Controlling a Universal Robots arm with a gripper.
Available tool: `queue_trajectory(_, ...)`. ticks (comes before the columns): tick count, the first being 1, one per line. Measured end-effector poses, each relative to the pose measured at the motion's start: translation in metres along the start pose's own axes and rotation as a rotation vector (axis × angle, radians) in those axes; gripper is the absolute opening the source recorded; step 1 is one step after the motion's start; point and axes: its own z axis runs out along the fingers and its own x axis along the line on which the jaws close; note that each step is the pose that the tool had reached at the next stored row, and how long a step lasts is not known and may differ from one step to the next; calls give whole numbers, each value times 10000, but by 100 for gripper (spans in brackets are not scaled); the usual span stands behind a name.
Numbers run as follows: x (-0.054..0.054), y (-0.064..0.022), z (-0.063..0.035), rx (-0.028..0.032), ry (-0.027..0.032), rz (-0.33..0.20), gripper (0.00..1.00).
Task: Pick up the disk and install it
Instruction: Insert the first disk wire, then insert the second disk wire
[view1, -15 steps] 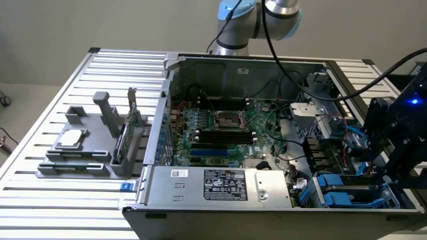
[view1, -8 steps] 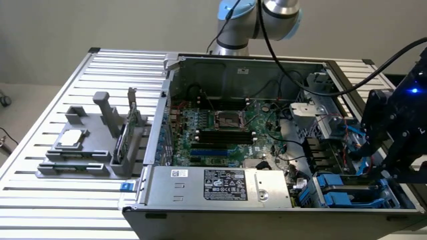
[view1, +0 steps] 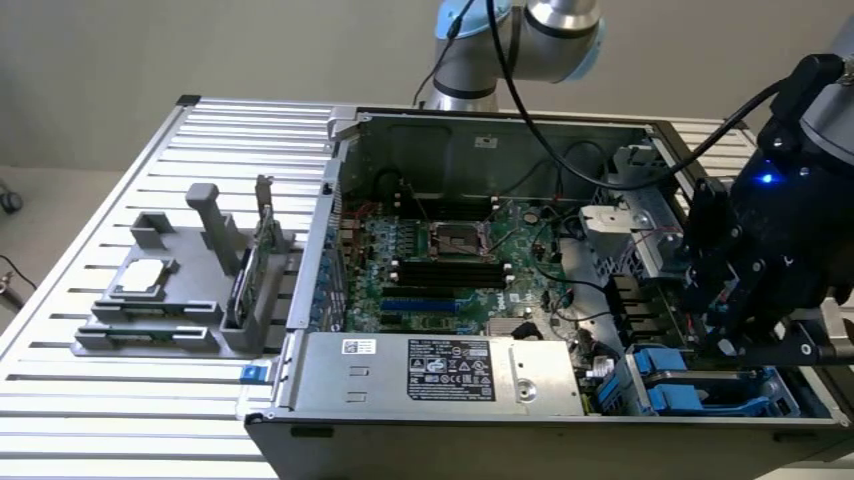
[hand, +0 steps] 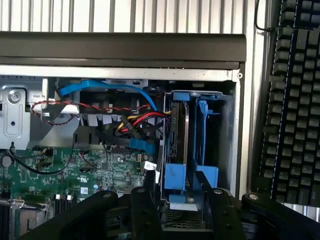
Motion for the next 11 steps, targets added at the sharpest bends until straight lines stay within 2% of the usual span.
queue_trajectory(2,11,-27,-2,-3,0,-1,44)
queue_trajectory(11,11,-27,-2,-4,-1,-2,44)
